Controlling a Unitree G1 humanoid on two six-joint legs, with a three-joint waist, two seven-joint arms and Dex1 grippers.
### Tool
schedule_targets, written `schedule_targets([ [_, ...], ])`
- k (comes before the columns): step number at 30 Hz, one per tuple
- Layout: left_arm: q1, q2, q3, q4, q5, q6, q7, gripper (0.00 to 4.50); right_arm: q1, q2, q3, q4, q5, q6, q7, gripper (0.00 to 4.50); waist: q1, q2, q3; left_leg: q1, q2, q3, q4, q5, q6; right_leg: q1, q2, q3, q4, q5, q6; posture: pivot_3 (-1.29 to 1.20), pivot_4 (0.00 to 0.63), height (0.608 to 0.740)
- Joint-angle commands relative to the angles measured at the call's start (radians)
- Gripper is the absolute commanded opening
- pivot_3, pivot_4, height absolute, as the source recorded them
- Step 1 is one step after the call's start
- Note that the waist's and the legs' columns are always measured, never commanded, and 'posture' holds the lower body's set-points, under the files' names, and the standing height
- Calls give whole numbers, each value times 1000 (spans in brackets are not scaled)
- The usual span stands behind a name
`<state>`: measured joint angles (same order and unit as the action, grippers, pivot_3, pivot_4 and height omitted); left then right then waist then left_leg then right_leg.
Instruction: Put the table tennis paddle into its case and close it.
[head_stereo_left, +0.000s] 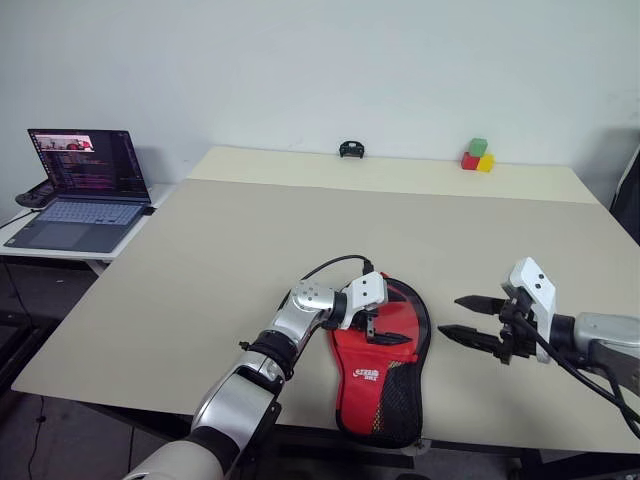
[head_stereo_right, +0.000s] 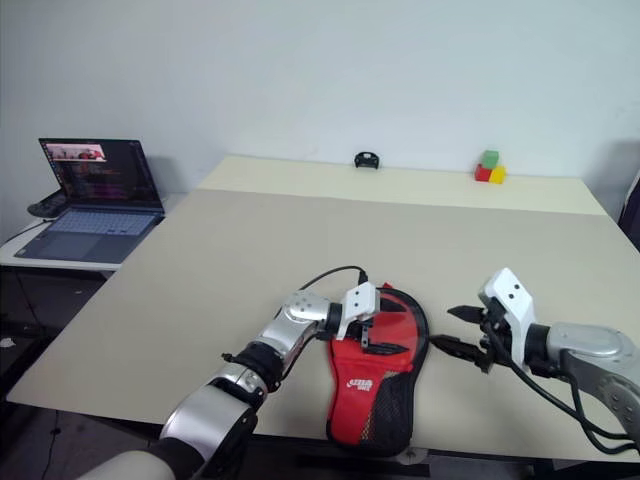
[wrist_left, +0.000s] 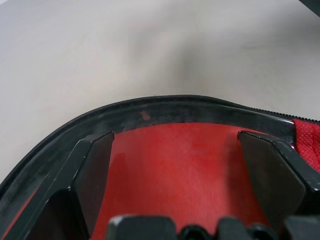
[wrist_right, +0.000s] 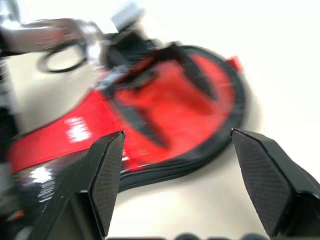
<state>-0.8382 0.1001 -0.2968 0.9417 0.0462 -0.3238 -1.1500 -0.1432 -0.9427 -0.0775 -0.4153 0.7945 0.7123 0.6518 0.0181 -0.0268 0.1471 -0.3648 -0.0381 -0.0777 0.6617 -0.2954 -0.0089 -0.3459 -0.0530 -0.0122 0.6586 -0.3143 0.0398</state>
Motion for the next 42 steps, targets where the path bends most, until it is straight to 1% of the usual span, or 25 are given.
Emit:
schedule_targets([
  [1, 34, 46, 11, -40, 4, 45, 1, 4321, -49, 51, 10, 29, -68, -82, 42, 3680, -3, 1, 4, 0, 0, 0, 0, 0, 0, 0, 0, 0, 1, 0, 0, 0, 150, 740],
  [5, 64, 99, 36, -197, -38, 94, -14, 4321, -94, 105, 12, 100, -111, -101, 70, 3680, -16, 5, 10, -4, 0, 0, 0, 0, 0, -6, 0, 1, 3, 0, -1, 0, 150, 740],
  [7, 104, 136, 52, -351, -79, 159, -27, 4321, -122, 126, 7, 149, -137, -116, 81, 3680, -20, 6, 13, -6, 0, 0, 1, 0, 0, -7, 0, 1, 3, 0, -1, 0, 150, 740],
  [9, 160, 184, 74, -543, -140, 265, -39, 4321, -147, 144, 3, 196, -170, -142, 90, 3680, -23, 9, 15, -9, 0, 0, 1, 1, -1, -10, 0, 2, 3, 0, -1, 0, 150, 740],
  [11, 217, 244, 111, -713, -206, 389, -39, 4321, -167, 157, -3, 241, -194, -164, 104, 3680, -23, 9, 15, -17, 0, 0, 3, 3, -5, -19, 0, 2, 5, 0, -1, 0, 150, 740],
  [13, 272, 305, 167, -844, -273, 516, -21, 4321, -184, 166, -7, 286, -210, -183, 128, 3680, -21, 10, 15, -24, 0, 0, 3, 4, -7, -26, 0, 2, 6, 0, -1, 0, 150, 740],
  [16, 342, 366, 244, -958, -344, 653, 31, 4321, -204, 184, -25, 364, -228, -241, 170, 3680, -22, 11, 16, -27, 0, 0, 3, 4, -7, -28, -1, 2, 5, 0, -1, 0, 150, 740],
  [18, 391, 406, 295, -980, -344, 676, 84, 4321, -221, 185, -29, 425, -245, -285, 215, 3680, -21, 12, 16, -26, 0, 1, 3, 4, -7, -28, -1, 2, 5, 0, -1, 0, 150, 740],
  [23, 438, 444, 361, -1028, -355, 700, 169, 4321, -268, 179, -26, 550, -275, -331, 309, 3680, -16, 12, 17, -26, 0, 1, 4, 4, -6, -27, -1, 1, 6, 0, -1, 0, 150, 740],
  [26, 440, 439, 356, -1049, -344, 710, 216, 4321, -312, 171, -30, 654, -299, -370, 364, 3680, -17, 12, 17, -26, 0, 1, 4, 4, -6, -27, -1, 1, 6, 0, -2, 0, 150, 740],
  [29, 494, 485, 408, -1076, -328, 686, 254, 4321, -343, 161, -20, 722, -349, -396, 374, 3680, -20, 12, 17, -26, 0, 2, 4, 4, -6, -27, -1, 2, 6, 0, -2, 0, 150, 740],
  [32, 470, 481, 359, -1061, -287, 662, 295, 4321, -391, 146, -42, 838, -381, -439, 382, 3680, -21, 13, 18, -26, 0, 2, 3, 4, -7, -28, -1, 2, 6, 0, -2, 0, 150, 740],
  [35, 435, 472, 326, -1005, -264, 630, 302, 4321, -422, 131, -52, 907, -403, -469, 405, 3680, -19, 14, 18, -26, 0, 3, 4, 4, -7, -27, -1, 2, 6, 1, -2, 0, 150, 740],
  [39, 434, 470, 320, -959, -241, 591, 323, 4321, -392, 109, -64, 887, -409, -458, 425, 3680, -20, 14, 18, -26, 0, 3, 4, 4, -7, -27, -1, 2, 6, 1, -2, 0, 150, 740],
  [42, 419, 449, 312, -923, -230, 568, 344, 4321, -412, 93, -52, 933, -435, -469, 444, 3680, -20, 14, 18, -26, 0, 3, 4, 4, -7, -28, -2, 2, 6, 1, -2, 0, 150, 740],
])
